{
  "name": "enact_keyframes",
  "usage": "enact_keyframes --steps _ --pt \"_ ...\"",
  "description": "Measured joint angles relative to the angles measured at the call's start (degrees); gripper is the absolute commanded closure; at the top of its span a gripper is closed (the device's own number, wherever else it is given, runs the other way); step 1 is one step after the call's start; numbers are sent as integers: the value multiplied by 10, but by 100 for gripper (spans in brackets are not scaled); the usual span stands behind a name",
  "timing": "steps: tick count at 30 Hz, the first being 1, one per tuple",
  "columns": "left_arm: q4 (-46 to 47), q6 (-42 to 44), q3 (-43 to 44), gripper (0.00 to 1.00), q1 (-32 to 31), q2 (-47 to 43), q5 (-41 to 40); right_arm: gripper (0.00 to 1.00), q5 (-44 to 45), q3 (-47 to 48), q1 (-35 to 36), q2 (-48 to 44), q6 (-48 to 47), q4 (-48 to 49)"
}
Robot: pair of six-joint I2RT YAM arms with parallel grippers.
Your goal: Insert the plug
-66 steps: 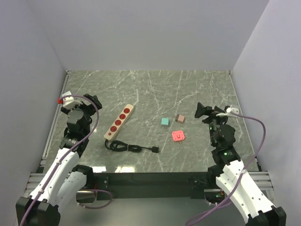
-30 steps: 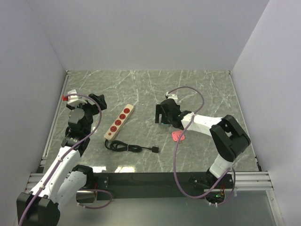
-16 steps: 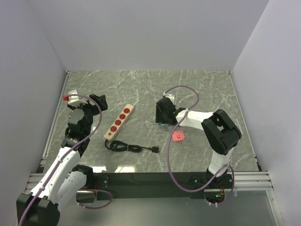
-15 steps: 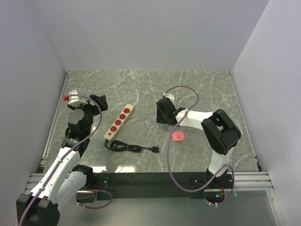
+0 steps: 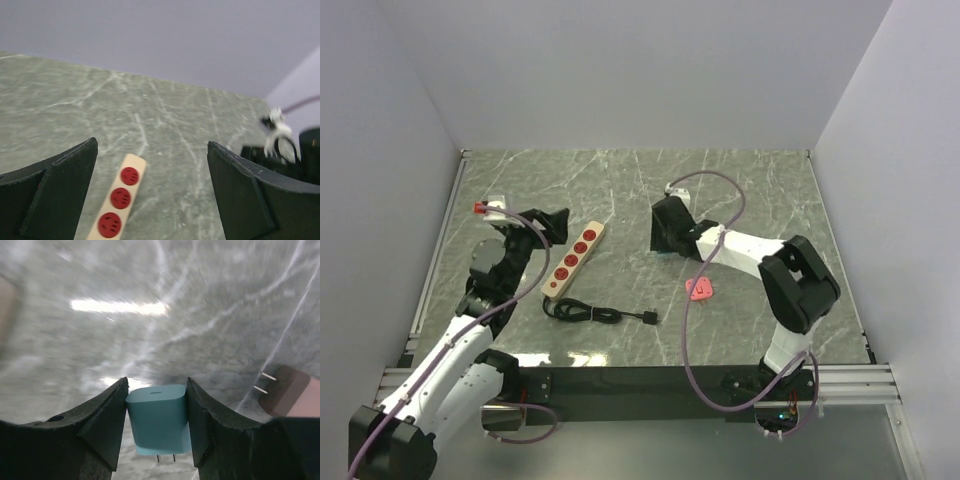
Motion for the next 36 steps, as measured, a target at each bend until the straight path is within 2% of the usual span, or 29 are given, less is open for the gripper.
enact_keyframes --steps 5,14,18,23,30,33,36 --pt "47 14 -3 6 -43 18 63 100 -28 17 0 -72 14 26" --pt "105 26 -3 5 -132 107 132 100 -118 -14 3 -197 93 176" --pt "141 17 -2 4 -159 130 135 100 -136 -43 23 -215 119 228" --pt "199 -19 -2 4 -174 145 135 100 -148 -58 53 -214 135 245" --pt "207 -37 9 7 -188 171 125 100 -150 -61 66 -214 147 277" --pt "208 -38 9 12 -191 172 119 100 -150 -63 67 -214 148 282" --pt "214 -39 10 23 -193 176 114 100 -150 -63 70 -214 149 290"
